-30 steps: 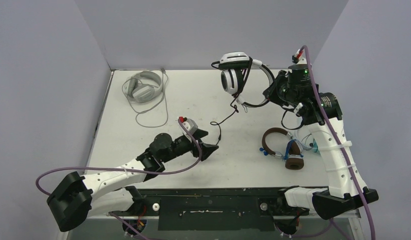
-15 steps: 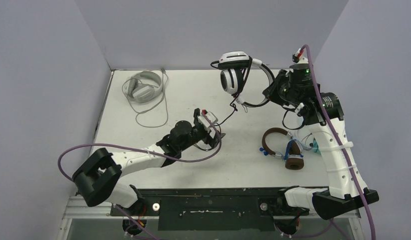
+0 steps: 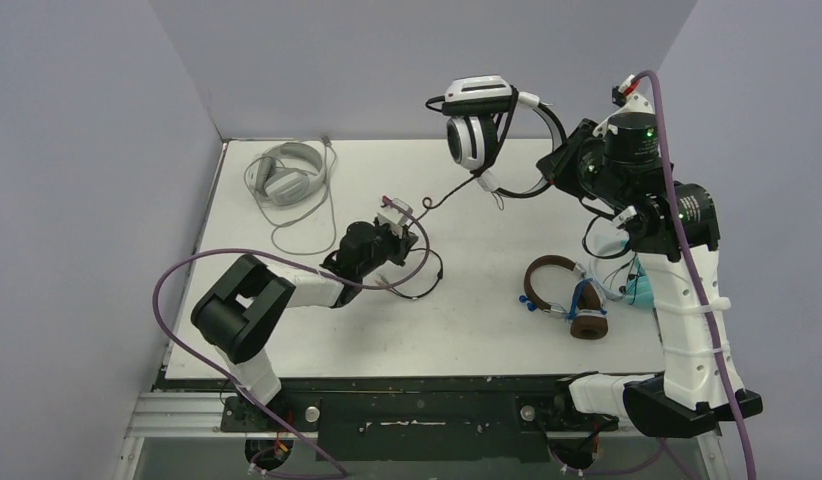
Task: Wrap the headphones
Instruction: Wrap the headphones cable around the headphones.
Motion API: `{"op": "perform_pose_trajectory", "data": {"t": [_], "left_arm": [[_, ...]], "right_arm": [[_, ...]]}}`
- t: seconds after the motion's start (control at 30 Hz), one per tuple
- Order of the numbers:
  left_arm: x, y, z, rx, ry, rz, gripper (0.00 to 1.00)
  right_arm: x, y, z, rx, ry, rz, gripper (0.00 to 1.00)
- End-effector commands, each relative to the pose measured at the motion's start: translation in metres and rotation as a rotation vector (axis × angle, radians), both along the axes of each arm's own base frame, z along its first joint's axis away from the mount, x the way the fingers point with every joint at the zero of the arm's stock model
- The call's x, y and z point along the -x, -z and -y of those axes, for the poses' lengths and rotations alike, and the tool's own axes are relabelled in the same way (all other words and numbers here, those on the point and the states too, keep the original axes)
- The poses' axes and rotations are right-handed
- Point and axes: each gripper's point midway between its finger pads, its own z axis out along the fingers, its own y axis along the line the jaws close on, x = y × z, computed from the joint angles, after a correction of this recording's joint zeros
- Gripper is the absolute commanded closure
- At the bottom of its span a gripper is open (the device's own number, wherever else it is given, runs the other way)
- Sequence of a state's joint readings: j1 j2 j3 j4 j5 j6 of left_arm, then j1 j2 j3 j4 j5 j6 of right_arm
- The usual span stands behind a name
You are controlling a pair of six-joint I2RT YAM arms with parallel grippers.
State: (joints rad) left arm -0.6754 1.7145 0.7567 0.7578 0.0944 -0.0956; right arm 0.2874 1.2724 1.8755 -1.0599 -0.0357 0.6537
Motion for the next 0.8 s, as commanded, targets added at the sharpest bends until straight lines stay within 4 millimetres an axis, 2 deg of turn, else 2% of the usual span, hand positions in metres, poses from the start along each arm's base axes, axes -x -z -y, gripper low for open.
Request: {"op": "perform_pose_trajectory", "data": {"t": [0.0,0.1,0.17,0.23,0.37,0.4,0.47,0.5,0.53,0.6,0.67,0.77], "left_arm": [[-0.006,0.016,-0.014,0.091,-0.061,-0.079,0.96],[-0.014,0.027,-0.04,0.098,-0.197,-0.118,0.79],[-0.023,0.031,-0.069,0.093,-0.349,-0.139,0.65],[-0.029,0.032,-0.099,0.086,-0.501,-0.151,0.52],[-0.034,0.03,-0.178,0.071,-0.908,-0.184,0.23],[-0.034,0.03,-0.192,0.06,-0.975,-0.2,0.18],[-0.032,0.021,-0.205,0.048,-1.027,-0.197,0.14],[-0.03,0.012,-0.204,0.061,-1.013,-0.185,0.13],[-0.029,-0.002,-0.195,0.108,-0.961,-0.152,0.13],[-0.019,-0.039,-0.16,0.223,-0.74,-0.064,0.13],[0.002,-0.083,-0.126,0.329,-0.502,0.043,0.14],[0.029,-0.126,-0.083,0.393,-0.235,0.101,0.14]], "right_arm": [[0.002,-0.057,-0.005,-0.112,-0.007,0.158,1.0],[0.004,-0.064,-0.002,-0.11,0.007,0.177,1.0],[0.004,-0.068,0.002,-0.106,0.025,0.187,1.0],[0.004,-0.072,0.006,-0.104,0.046,0.197,1.0],[0.002,-0.074,0.014,-0.098,0.091,0.209,1.0],[0.002,-0.074,0.013,-0.098,0.087,0.209,1.0],[0.0,-0.073,0.011,-0.096,0.079,0.205,1.0],[-0.001,-0.071,0.011,-0.09,0.077,0.198,1.0],[-0.003,-0.069,0.01,-0.084,0.074,0.192,1.0],[-0.005,-0.064,0.009,-0.07,0.067,0.175,1.0],[-0.008,-0.059,0.009,-0.06,0.066,0.162,1.0],[-0.011,-0.053,0.009,-0.051,0.063,0.153,1.0]]}}
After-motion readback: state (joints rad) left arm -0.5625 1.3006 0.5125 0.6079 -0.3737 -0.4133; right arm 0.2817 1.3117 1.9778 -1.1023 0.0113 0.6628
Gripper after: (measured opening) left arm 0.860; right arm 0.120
